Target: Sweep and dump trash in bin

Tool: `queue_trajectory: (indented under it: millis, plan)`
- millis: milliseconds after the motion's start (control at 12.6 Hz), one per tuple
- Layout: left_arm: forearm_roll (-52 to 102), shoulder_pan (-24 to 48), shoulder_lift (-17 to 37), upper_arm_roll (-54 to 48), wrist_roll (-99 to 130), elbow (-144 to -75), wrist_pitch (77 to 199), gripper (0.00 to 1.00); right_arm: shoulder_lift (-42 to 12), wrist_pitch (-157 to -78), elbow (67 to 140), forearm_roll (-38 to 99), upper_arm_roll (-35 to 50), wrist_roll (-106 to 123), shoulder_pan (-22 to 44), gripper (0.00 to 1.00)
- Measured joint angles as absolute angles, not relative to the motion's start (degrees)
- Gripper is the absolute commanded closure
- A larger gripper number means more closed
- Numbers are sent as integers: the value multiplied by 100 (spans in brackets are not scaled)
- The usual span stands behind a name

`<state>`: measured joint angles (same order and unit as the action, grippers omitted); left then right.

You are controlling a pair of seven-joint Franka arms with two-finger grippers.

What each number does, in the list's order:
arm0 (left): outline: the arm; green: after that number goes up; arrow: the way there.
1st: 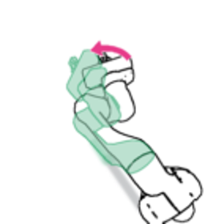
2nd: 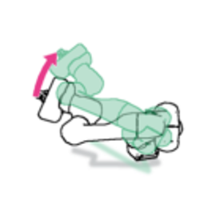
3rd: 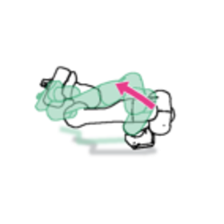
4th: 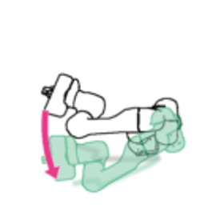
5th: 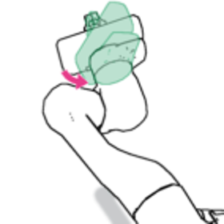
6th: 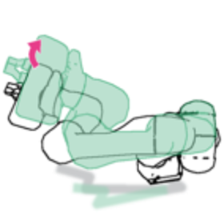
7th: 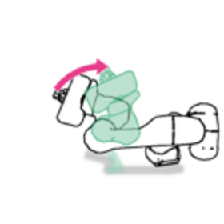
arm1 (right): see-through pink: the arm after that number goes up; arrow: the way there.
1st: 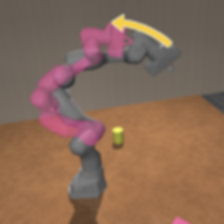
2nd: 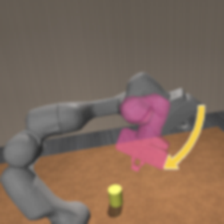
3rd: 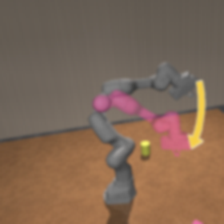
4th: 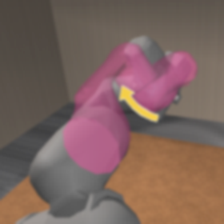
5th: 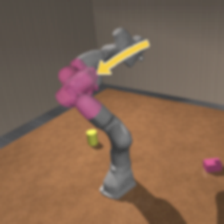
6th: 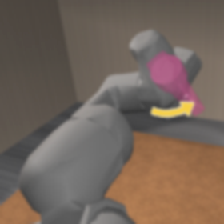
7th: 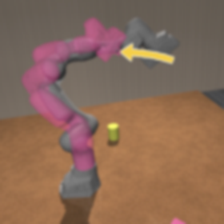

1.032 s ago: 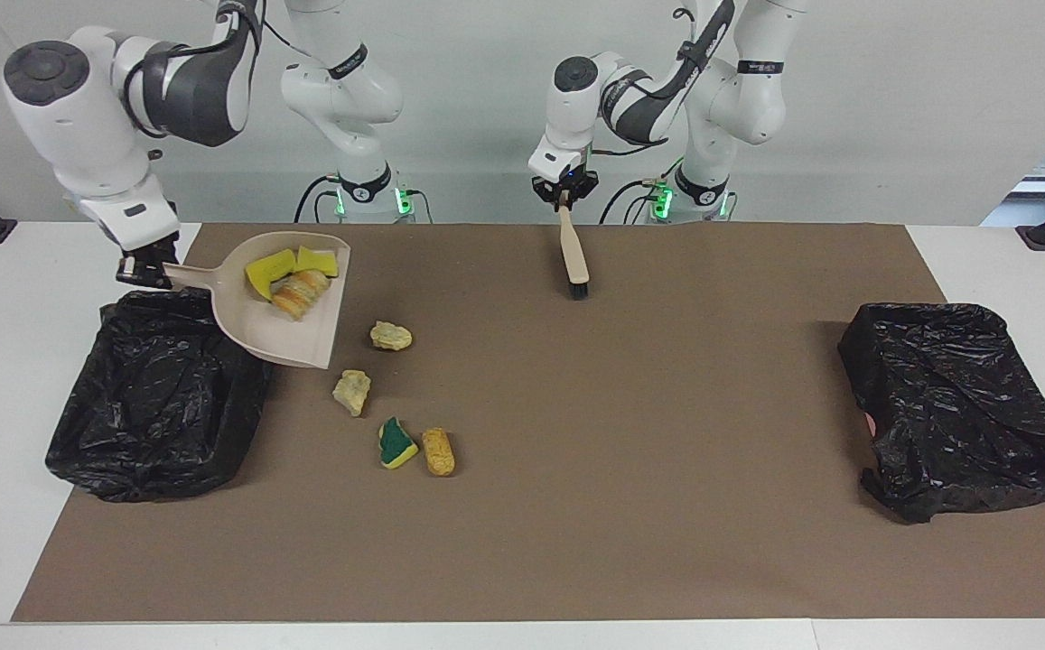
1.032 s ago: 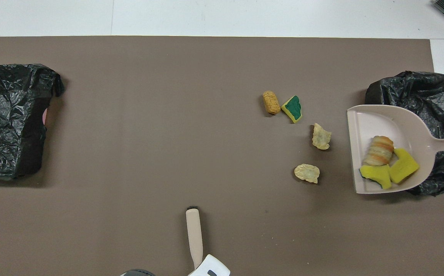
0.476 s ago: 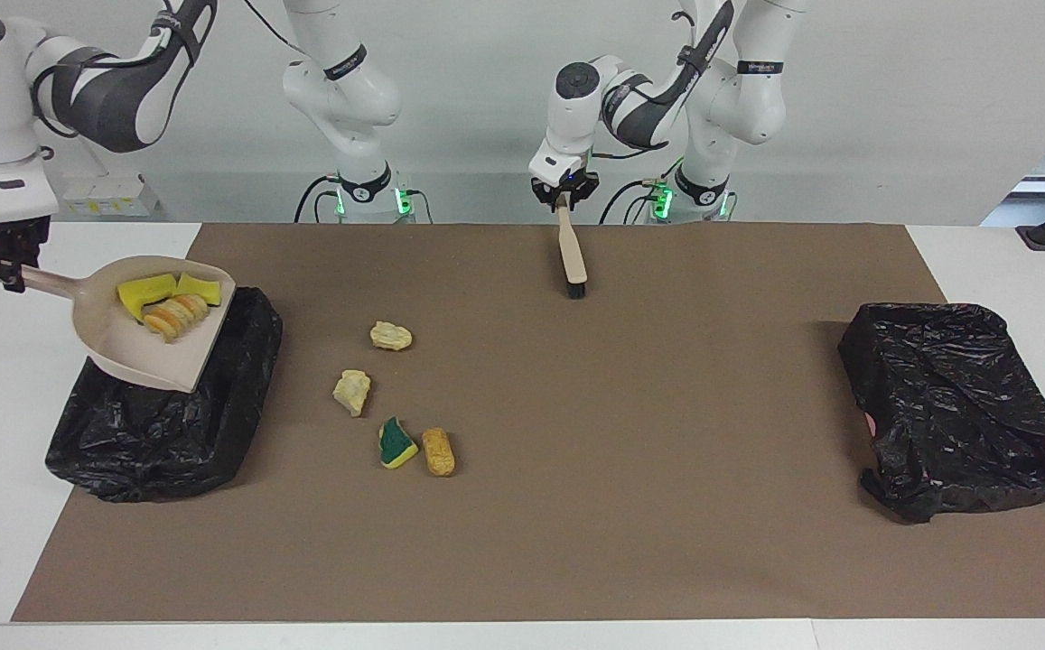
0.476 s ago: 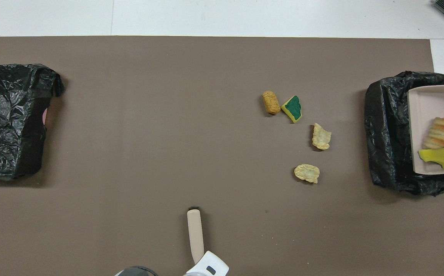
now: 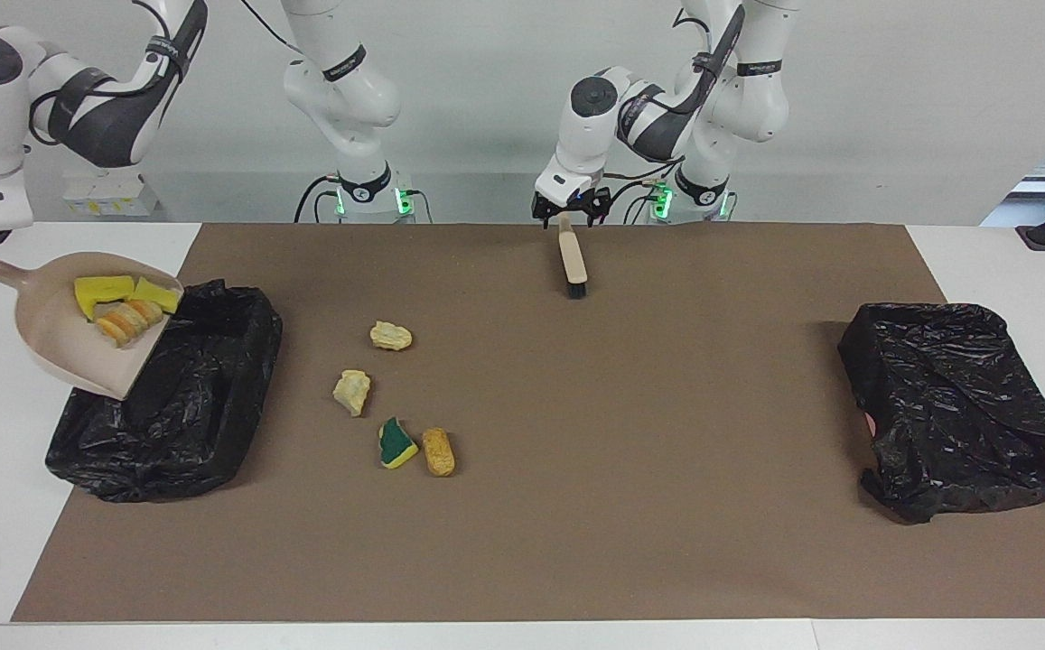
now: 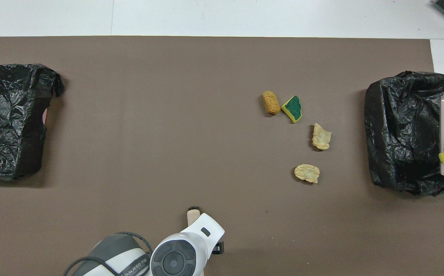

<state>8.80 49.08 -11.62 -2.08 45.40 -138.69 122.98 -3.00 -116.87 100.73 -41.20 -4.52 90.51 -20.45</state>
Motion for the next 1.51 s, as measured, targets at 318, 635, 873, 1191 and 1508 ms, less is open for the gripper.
queue_trajectory:
  millis: [318, 635, 873, 1191, 1508]
  plan:
    - [400, 3878, -960, -182, 3776, -12807, 11935, 0, -296, -11075, 10039, -4516, -413, 8541, -1851, 100]
    - [190, 2911, -525, -168, 2733, -11247, 10861, 0, -327, -10668, 9850, -4671, -401, 8514, -1680, 100]
    - [143, 2422, -298, -165, 2463, -10497, 10717, 0, -506, -10598, 9499, -4731, -357, 8514, -1659, 100]
    - [142, 1889, -178, -159, 1785, -9671, 10024, 0, -593, -10568, 9368, -5710, -345, 8513, -1313, 100]
    - [143, 1441, -156, -135, 1195, -9222, 9364, 0, -577, -10568, 9288, -5873, -338, 8541, -1308, 100]
